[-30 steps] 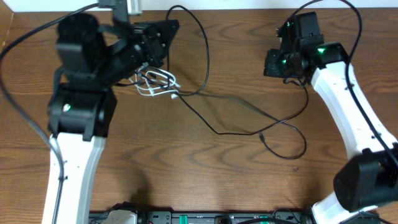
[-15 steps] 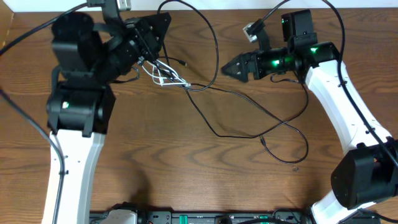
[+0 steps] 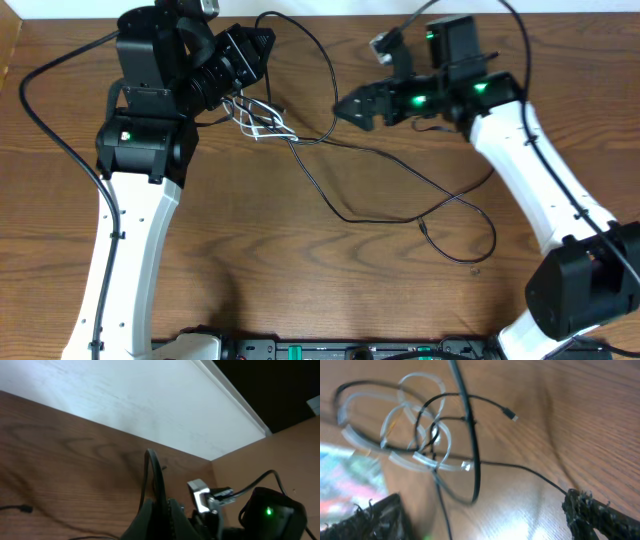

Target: Untangle cables

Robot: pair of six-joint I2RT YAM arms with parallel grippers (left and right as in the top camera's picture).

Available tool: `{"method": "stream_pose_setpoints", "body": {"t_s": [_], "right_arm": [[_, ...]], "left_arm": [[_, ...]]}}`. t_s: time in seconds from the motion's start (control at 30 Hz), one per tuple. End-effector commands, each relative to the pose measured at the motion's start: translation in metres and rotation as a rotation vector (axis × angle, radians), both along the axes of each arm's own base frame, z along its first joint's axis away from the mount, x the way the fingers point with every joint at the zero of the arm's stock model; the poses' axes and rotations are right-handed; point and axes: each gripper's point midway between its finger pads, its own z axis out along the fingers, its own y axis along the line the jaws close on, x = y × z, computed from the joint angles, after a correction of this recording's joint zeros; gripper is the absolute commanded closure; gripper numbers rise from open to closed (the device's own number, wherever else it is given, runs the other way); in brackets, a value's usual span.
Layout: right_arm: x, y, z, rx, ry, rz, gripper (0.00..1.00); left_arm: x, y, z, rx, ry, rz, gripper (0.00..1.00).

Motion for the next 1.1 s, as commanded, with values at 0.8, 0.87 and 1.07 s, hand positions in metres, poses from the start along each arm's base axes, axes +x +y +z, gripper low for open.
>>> {"method": "stream_pose_setpoints", "body": {"t_s": [0.8,0.87,1.07], "right_arm": [[0.041,-0.253,-0.142,-0.633,0.412,-0.867,0.99],[0.039,-0.265,-0.142,-0.634,0.426,-0.883,0.99],[0.047,-0.253,-0.138,-0.557,0.369,-0.724,0.99]], "left_arm": [[0.009,0.130,0.018,0.013,-0.045,0.261,0.92],[0.008,0.135,0.018,0.006,-0.043,0.262,0.92],[0.005,0.125,0.014,0.018,-0.031,0.222,0.93]]}}
